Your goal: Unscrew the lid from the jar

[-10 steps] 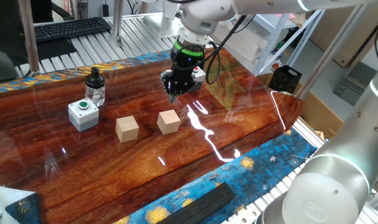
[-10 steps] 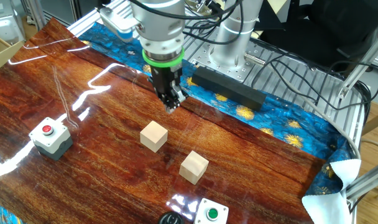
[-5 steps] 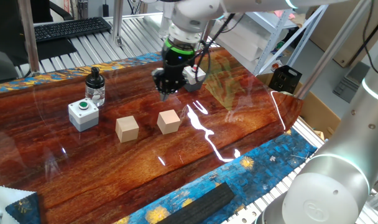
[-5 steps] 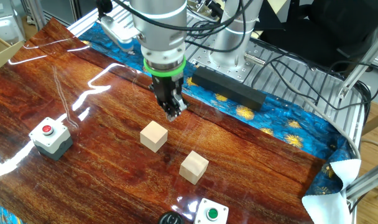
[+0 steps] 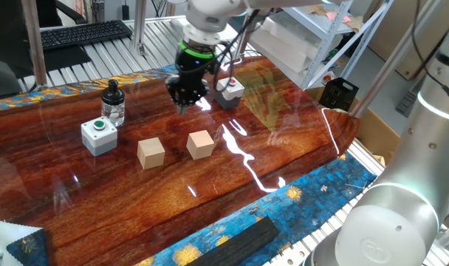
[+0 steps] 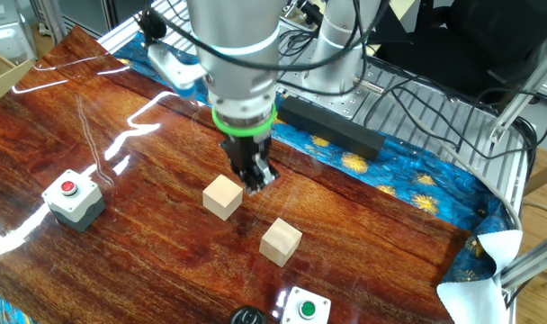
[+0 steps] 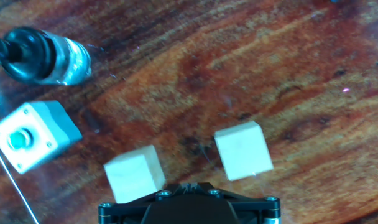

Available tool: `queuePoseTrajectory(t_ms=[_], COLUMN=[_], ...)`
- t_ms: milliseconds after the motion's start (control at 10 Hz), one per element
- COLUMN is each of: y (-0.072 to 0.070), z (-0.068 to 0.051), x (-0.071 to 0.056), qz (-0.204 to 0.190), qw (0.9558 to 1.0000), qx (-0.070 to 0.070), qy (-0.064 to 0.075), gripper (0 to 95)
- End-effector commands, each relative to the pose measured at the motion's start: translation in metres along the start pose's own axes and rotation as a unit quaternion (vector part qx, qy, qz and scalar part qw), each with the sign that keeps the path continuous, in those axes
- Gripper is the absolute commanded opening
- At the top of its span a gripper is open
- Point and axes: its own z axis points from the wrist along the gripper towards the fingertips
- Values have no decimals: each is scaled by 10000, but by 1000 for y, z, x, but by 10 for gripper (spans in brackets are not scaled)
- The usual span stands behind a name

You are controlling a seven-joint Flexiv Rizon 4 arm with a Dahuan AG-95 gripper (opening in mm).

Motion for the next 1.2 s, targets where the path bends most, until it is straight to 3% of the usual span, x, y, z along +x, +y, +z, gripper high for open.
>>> queuePoseTrajectory(t_ms=[100, 800, 1200], y=[5, 40, 44], z=[1, 8, 12], x=[-5, -29, -34], qz=[54, 166, 226], qw=[10000, 9997, 9996], qx=[5, 165, 136], qy=[17, -52, -45], gripper=[0, 0, 0])
